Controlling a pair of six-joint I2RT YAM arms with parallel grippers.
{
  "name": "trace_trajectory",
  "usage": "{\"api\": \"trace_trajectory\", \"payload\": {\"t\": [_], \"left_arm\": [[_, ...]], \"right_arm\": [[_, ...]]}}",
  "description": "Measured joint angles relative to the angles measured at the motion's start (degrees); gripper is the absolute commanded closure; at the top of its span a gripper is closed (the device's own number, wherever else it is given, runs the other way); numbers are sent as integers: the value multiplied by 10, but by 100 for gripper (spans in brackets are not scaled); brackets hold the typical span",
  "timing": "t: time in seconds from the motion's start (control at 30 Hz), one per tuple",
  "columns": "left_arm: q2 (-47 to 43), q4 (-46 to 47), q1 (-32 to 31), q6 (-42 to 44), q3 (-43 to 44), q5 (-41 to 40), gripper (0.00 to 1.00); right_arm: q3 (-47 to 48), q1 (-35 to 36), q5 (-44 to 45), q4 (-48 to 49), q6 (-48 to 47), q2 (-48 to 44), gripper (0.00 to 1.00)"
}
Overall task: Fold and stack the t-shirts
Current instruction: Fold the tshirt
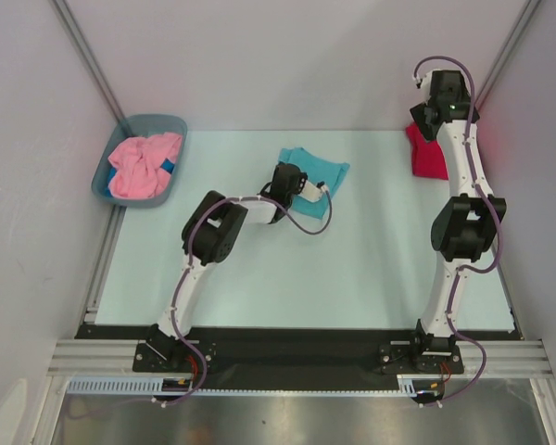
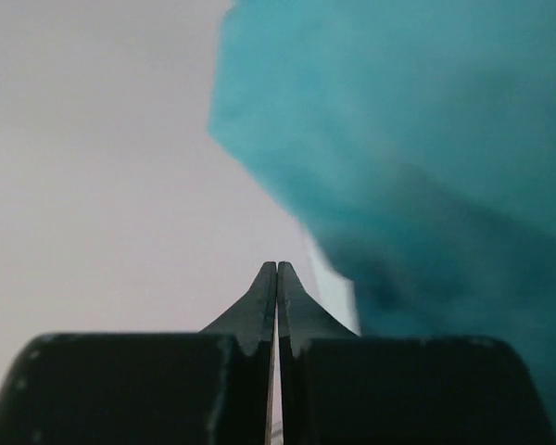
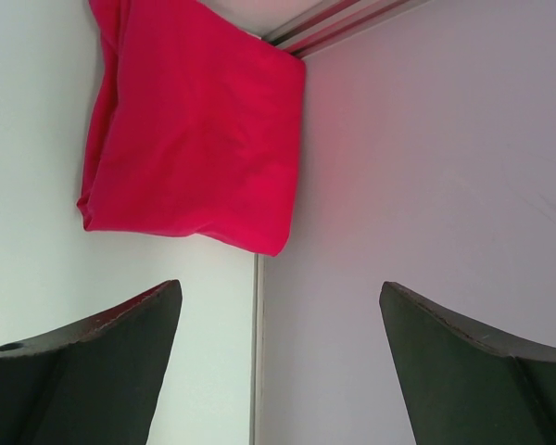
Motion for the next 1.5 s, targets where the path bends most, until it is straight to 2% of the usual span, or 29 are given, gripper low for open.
{"api": "trace_trajectory", "payload": {"t": [0.13,0.33,0.57,0.67,0.8,0.93,1.03,1.13,1.33,1.43,1.5], "left_arm": [[7,61,6,1,32,-15,100],[40,165,9,1,159,-19,100],[101,189,7,7,213,10,100],[142,157,7,17,213,20,100],[185,57,8,4,243,29,100],[184,-93,9,0,311,41,100],[181,-122,11,-12,313,48,100],[181,-76,12,-12,308,34,100],[190,103,20,21,344,-30,100],[148,160,35,14,329,-79,99],[76,179,56,-1,257,-113,54]], "right_arm": [[10,0,-1,0,2,0,5],[19,0,-2,0,3,0,5],[20,0,-2,0,3,2,5],[20,0,-2,0,3,2,5],[21,2,-2,-1,3,2,5],[21,6,-1,-1,4,2,5],[21,9,-2,-2,4,2,6],[22,14,-2,-3,8,2,5],[22,35,0,-3,12,2,0],[19,65,1,1,11,0,0],[0,92,0,13,11,-9,0]]}}
